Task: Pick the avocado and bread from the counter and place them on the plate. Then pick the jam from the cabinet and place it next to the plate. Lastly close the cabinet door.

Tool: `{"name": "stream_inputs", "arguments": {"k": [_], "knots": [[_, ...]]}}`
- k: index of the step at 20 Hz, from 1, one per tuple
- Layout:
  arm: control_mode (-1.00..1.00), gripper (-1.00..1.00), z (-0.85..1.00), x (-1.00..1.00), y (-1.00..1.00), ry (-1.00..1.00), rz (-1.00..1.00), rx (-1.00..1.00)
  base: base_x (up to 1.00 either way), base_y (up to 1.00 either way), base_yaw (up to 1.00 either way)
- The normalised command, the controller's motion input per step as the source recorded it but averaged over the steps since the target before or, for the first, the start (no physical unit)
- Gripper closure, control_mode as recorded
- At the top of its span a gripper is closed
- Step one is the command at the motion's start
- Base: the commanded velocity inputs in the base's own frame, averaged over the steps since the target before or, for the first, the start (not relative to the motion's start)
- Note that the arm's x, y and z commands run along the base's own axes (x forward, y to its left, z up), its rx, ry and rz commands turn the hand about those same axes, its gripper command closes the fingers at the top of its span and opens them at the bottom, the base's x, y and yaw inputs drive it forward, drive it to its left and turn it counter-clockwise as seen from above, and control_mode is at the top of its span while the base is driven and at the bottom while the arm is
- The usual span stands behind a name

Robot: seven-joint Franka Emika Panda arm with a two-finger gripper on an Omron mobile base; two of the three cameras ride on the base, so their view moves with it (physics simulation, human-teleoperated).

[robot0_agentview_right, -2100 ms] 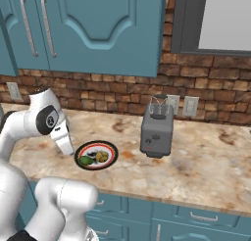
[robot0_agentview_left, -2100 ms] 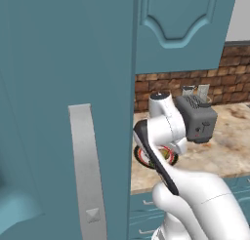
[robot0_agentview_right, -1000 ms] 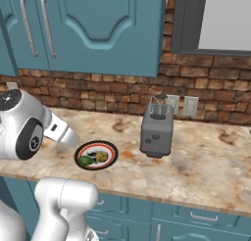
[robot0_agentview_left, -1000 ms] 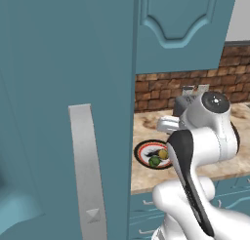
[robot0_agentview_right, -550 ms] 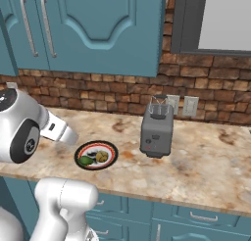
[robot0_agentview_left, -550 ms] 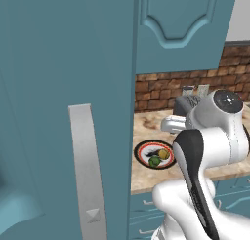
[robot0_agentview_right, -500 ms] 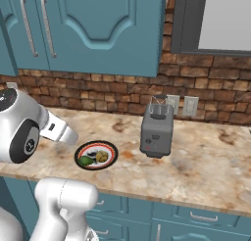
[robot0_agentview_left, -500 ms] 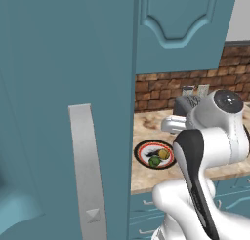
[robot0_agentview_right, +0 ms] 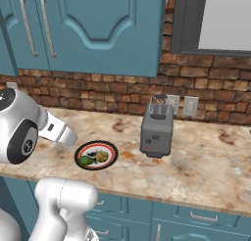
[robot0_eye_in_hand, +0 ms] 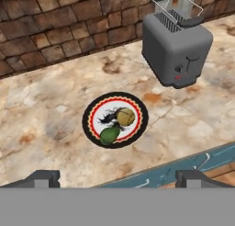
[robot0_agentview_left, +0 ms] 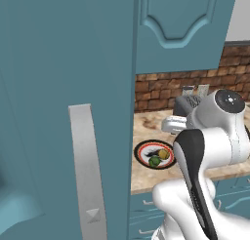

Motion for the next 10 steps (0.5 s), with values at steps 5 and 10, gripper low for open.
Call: {"name": "stream_inputs", "arguments": {"k": [5,10], "knots": [[1.00,-1.00,0.00,0.00,0.00,0.00,0.00,0.00,-0.51,-0.04,0.00],[1.00,-1.00,0.00,0.00,0.00,0.00,0.00,0.00,-0.76,-0.07,0.00]]}}
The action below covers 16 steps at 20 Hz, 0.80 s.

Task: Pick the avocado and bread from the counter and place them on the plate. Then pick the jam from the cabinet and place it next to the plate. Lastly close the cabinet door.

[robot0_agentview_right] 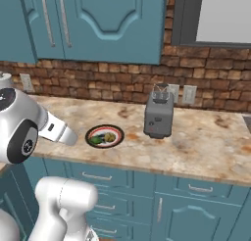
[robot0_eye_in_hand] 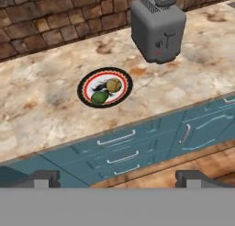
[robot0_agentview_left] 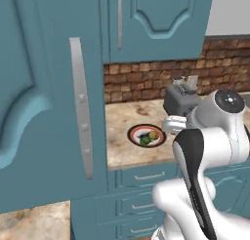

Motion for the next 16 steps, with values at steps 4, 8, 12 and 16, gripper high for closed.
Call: {"name": "stream_inputs", "arguments": {"k": [4,8,12,16], "knots": [[1.00,-1.00,0.00,0.00,0.00,0.00,0.00,0.00,-0.48,-0.15,-0.18],[1.00,-1.00,0.00,0.00,0.00,0.00,0.00,0.00,-0.14,-0.08,-0.34],[1.00,-1.00,0.00,0.00,0.00,0.00,0.00,0.00,-0.14,-0.07,-0.34],[1.00,-1.00,0.00,0.00,0.00,0.00,0.00,0.00,-0.49,0.00,0.09]]}}
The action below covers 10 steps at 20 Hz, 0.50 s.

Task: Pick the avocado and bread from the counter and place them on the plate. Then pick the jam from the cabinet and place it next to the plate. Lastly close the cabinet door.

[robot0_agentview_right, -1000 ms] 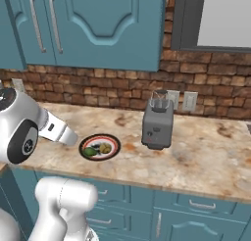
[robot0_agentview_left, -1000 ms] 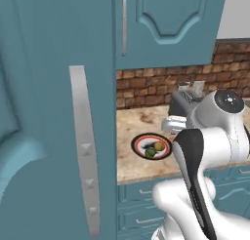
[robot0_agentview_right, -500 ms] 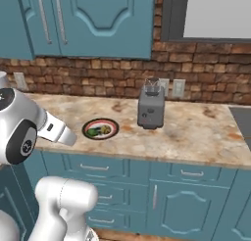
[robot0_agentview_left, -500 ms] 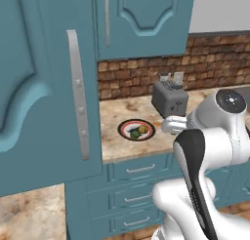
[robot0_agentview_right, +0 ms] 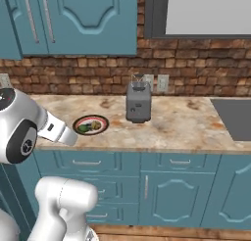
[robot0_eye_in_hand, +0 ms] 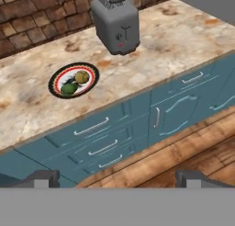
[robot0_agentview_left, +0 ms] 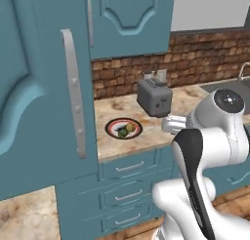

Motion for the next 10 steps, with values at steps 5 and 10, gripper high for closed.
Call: {"name": "stream_inputs", "arguments": {"k": [5,10], "knots": [[1.00,-1.00,0.00,0.00,0.00,0.00,0.00,0.00,-0.52,-0.15,0.33],[1.00,-1.00,0.00,0.00,0.00,0.00,0.00,0.00,-0.73,-0.11,0.24]]}}
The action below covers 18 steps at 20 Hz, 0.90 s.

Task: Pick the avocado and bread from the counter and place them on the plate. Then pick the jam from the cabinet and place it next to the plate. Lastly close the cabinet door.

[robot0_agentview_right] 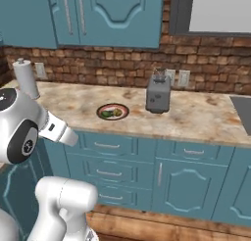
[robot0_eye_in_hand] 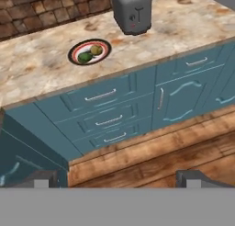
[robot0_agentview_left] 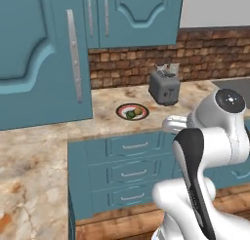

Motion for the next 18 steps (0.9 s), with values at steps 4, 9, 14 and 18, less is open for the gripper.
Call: {"name": "stream_inputs", "arguments": {"k": [4,9,14,18], "knots": [[1.00,-1.00,0.00,0.00,0.00,0.00,0.00,0.00,-0.56,0.00,0.20],[1.00,-1.00,0.00,0.00,0.00,0.00,0.00,0.00,-0.39,-0.02,0.20],[1.00,-1.00,0.00,0.00,0.00,0.00,0.00,0.00,-0.06,-0.11,0.21],[1.00,-1.00,0.00,0.00,0.00,0.00,0.00,0.00,0.16,-0.24,0.27]]}}
